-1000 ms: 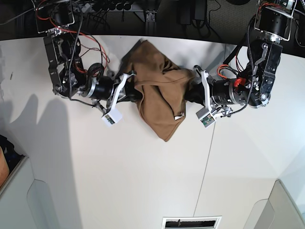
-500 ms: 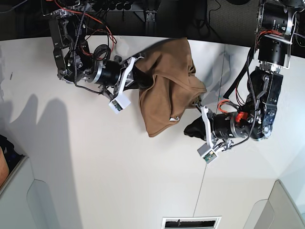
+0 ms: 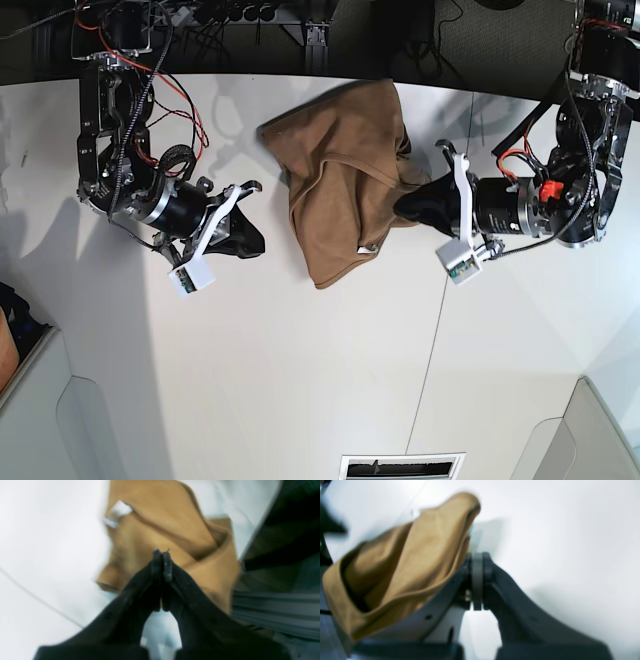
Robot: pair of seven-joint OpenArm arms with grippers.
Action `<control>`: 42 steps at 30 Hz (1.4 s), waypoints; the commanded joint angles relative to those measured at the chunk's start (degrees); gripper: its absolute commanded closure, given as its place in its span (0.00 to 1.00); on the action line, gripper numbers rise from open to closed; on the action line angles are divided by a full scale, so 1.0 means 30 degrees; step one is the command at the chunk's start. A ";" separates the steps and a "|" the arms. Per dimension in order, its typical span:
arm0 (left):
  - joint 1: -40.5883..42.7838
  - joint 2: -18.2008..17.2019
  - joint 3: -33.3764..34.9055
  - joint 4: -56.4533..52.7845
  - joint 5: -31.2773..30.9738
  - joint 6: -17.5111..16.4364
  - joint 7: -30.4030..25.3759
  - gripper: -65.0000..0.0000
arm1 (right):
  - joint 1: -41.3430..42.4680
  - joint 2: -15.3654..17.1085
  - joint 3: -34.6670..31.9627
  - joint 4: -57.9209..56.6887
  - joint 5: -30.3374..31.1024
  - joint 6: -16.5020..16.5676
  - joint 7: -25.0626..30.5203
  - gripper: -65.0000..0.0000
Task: Layout the t-shirt on the table in an organized manner, then fold the t-shirt properly
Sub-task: 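Release the bundle and pat its sides square with both grippers, then press the folded shirt's edges flat with both grippers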
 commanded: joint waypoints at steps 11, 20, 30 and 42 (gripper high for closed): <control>0.1253 0.1443 -0.0138 -0.1661 0.4583 -0.0099 -0.4277 1.00 | -0.0255 0.0044 0.0080 -0.0459 0.2011 0.0066 -0.0590 1.00; -0.2251 0.2426 -0.0138 -0.6426 0.5683 -0.0099 -0.5158 1.00 | -0.1668 0.0044 0.0080 -0.0401 0.2506 0.0073 -0.0648 1.00; -0.4160 0.2069 -0.0168 -0.6710 0.3993 -0.0099 -0.3869 1.00 | -0.2091 -0.1428 0.0153 -0.0321 0.2871 0.0153 -0.0648 1.00; -0.3694 0.0474 -0.0874 -0.3293 -0.0532 -0.0099 -0.1042 1.00 | 0.0342 -0.1814 0.0743 0.0204 0.2798 0.0291 -0.0299 1.00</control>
